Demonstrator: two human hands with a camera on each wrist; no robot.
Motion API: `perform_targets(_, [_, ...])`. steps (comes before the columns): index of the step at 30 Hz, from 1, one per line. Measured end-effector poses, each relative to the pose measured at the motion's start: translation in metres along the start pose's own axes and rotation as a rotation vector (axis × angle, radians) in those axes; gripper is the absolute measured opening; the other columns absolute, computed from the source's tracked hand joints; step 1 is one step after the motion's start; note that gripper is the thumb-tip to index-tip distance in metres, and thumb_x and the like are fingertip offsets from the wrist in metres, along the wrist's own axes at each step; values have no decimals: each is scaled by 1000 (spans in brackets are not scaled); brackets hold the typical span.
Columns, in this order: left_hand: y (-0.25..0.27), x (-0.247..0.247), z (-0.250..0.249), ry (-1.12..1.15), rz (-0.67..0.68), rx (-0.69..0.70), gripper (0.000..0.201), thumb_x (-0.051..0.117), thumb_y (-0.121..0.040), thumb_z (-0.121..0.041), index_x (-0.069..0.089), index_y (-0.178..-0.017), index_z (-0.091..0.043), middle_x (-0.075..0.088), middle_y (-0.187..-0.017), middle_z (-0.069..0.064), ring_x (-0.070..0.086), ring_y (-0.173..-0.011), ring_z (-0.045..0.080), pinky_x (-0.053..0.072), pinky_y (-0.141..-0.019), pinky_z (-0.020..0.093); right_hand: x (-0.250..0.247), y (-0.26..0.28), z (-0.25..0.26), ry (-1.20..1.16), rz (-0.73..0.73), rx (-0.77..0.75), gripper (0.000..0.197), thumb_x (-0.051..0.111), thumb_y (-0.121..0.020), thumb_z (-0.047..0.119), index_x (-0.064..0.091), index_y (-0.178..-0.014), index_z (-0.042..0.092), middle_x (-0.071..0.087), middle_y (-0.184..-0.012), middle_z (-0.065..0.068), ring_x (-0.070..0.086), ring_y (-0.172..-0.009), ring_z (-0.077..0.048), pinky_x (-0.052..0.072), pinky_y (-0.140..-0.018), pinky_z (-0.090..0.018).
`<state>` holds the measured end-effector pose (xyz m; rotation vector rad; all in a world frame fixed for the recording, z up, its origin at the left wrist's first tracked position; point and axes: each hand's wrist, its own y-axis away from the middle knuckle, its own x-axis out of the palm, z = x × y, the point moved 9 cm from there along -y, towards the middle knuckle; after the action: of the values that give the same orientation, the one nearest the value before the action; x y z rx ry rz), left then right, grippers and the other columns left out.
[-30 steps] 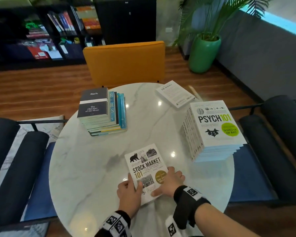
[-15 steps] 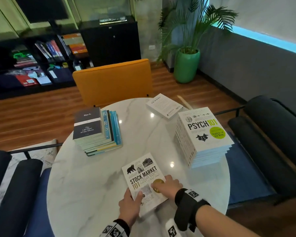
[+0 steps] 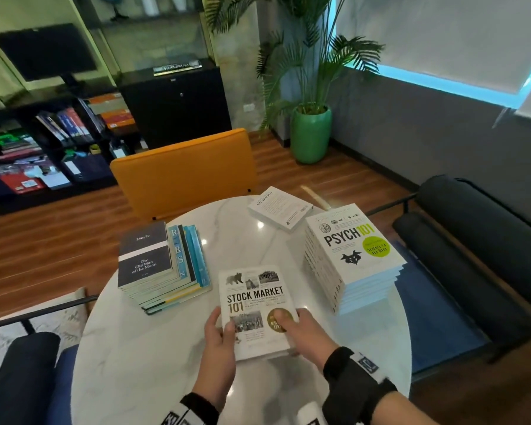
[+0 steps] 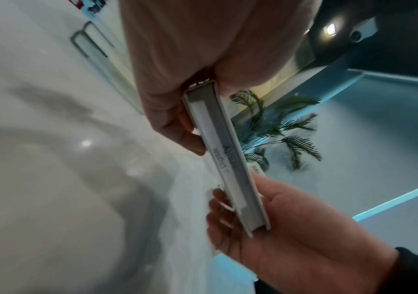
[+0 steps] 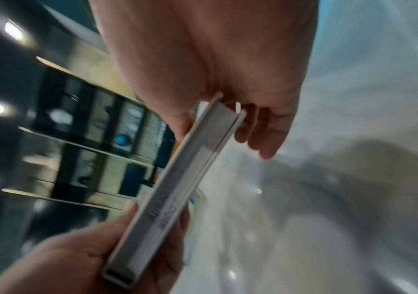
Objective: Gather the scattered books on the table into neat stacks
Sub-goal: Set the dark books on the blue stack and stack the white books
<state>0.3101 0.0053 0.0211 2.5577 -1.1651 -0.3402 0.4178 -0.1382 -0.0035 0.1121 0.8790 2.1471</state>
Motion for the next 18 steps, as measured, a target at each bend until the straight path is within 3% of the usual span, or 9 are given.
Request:
perform_targets(2, [2, 22, -32, 24, 62, 73, 43, 42, -102, -27, 27, -143, -33, 62, -118, 1, 67, -93, 6, 53, -71, 20, -33, 4, 33, -57, -54, -122, 29, 52, -96, 38, 53, -118, 19, 66, -113, 0, 63, -91, -9, 50, -58, -18])
perform_targets(4, [1, 48, -63, 35, 145, 141, 49, 48, -100, -29, 25, -143, -35, 58, -117, -13, 65, -88, -8, 52, -72, 14, -71, 7, 62, -55, -165, -256, 38, 53, -93, 43, 58, -122, 18, 64, -118, -3, 62, -101, -15, 55, -81, -31])
perform_targets(5, [-2, 64, -78, 28, 181, 177, 46, 53, -98, -28, 28, -136, -37, 57, -116, -17, 64, -88, -12, 52, -72, 11, -92, 7, 73, -20, -230, -300, 47, 53, -90, 48, 58, -125, 18, 60, -122, -6, 60, -109, -20, 52, -93, -40])
perform_targets(7, [-6, 97, -105, -21, 224, 249, 45, 63, -93, -29, 42, -133, -34, 64, -121, -12, 66, -102, -1, 55, -85, 21, -133, 6, 86, 28, -307, -368, 49, 52, -86, 53, 59, -125, 22, 56, -124, -8, 56, -114, -24, 45, -102, -46])
perform_targets(9, [-12, 127, -117, -56, 241, 267, 53, 69, -85, -34, 48, -133, -33, 67, -122, -7, 66, -109, 14, 54, -95, 39, -168, 4, 95, 47, -340, -423, 39, 52, -88, 48, 63, -118, 27, 60, -120, -5, 55, -115, -24, 46, -100, -46])
perform_targets(10, [-18, 141, -119, -63, 244, 264, 53, 69, -83, -34, 49, -133, -33, 67, -122, -6, 66, -109, 17, 53, -96, 42, -183, 2, 96, 55, -346, -430, 33, 52, -90, 45, 64, -115, 28, 62, -118, -4, 55, -115, -24, 47, -99, -47])
perform_targets(14, [-42, 189, -111, -143, 195, 233, 39, 59, -91, -33, 49, -127, -43, 49, -125, 2, 62, -107, 21, 51, -99, 44, -227, -27, 84, 126, -355, -370, 20, 50, -88, 45, 64, -103, 39, 62, -114, -8, 59, -108, -24, 50, -96, -46])
perform_targets(18, [-59, 213, -94, -197, 130, 165, 35, 53, -96, -27, 48, -129, -36, 37, -123, 3, 53, -116, 24, 42, -108, 43, -251, -47, 83, 226, -361, -322, 30, 49, -96, 36, 62, -121, 25, 54, -120, -12, 52, -106, -24, 43, -100, -34])
